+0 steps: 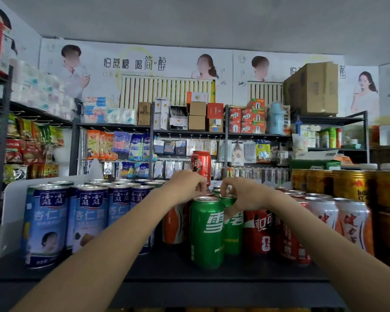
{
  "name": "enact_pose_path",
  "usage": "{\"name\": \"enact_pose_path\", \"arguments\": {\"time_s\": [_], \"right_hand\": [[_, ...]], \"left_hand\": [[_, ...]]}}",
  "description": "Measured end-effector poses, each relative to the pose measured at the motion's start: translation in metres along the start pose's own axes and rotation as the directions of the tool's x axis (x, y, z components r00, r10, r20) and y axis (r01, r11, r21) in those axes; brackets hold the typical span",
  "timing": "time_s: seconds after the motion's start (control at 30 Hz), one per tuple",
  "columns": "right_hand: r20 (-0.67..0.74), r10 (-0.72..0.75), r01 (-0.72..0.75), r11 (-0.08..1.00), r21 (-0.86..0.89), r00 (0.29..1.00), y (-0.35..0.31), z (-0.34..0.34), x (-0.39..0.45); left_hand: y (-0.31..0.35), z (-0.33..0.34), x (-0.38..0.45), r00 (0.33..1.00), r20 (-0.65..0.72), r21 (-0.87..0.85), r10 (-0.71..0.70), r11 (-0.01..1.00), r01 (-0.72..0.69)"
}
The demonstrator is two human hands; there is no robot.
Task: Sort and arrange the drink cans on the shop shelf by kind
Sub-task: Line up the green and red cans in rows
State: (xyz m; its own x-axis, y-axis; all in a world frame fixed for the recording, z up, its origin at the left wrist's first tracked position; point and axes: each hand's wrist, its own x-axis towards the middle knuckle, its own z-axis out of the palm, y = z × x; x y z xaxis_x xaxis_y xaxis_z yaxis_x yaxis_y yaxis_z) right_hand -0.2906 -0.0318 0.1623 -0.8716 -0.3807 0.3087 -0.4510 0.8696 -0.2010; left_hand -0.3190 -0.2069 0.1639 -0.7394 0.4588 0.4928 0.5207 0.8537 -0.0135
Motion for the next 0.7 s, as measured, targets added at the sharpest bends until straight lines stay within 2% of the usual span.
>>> {"name": "enact_pose_path", "arguments": {"time_s": [0.13,0.3,0.37,0.4,0.43,0.5,0.57,0.6,0.7], "right_hand": [[-0.037,0.024,-0.026,0.998,-0.052,0.999,-0.001,0.003,0.006],[-0.122,0.065,-0.087,0.979,-0.186,0.99,0.002,0.015,0.022],[-0.217,0.02,-0.063,0.979,-0.196,0.976,0.002,0.009,0.02],[-0.253,-0.019,-0.016,0.991,-0.136,0.967,-0.001,0.003,0.015],[-0.253,-0.067,0.062,0.998,-0.028,0.965,-0.005,-0.005,0.008],[-0.131,-0.17,0.191,0.968,0.163,0.977,-0.017,-0.015,-0.006],[0.029,-0.188,0.184,0.977,0.108,0.982,-0.027,-0.01,-0.016],[0.057,-0.169,0.165,0.984,0.07,0.984,-0.03,-0.001,-0.018],[-0.023,-0.148,0.15,0.979,0.14,0.989,-0.033,0.021,-0.02]], "left_hand": [[0.0,-0.011,-0.002,0.997,0.065,0.022,0.032,0.999,-0.033],[-0.007,-0.014,-0.009,0.998,0.051,0.008,0.024,1.0,-0.025],[-0.008,-0.012,-0.011,0.999,0.039,0.01,0.024,1.0,-0.024],[-0.009,-0.011,-0.012,0.999,0.037,0.003,0.017,1.0,-0.017],[-0.01,-0.009,-0.012,0.999,0.038,-0.019,0.005,1.0,-0.004],[-0.012,-0.007,-0.016,0.999,0.042,-0.089,-0.029,0.995,0.032],[-0.013,-0.006,-0.021,0.999,0.028,-0.116,-0.04,0.992,0.043],[-0.014,-0.006,-0.023,0.999,0.004,-0.099,-0.045,0.994,0.045],[-0.022,-0.008,-0.031,0.985,-0.124,0.008,-0.119,0.993,0.121]]}}
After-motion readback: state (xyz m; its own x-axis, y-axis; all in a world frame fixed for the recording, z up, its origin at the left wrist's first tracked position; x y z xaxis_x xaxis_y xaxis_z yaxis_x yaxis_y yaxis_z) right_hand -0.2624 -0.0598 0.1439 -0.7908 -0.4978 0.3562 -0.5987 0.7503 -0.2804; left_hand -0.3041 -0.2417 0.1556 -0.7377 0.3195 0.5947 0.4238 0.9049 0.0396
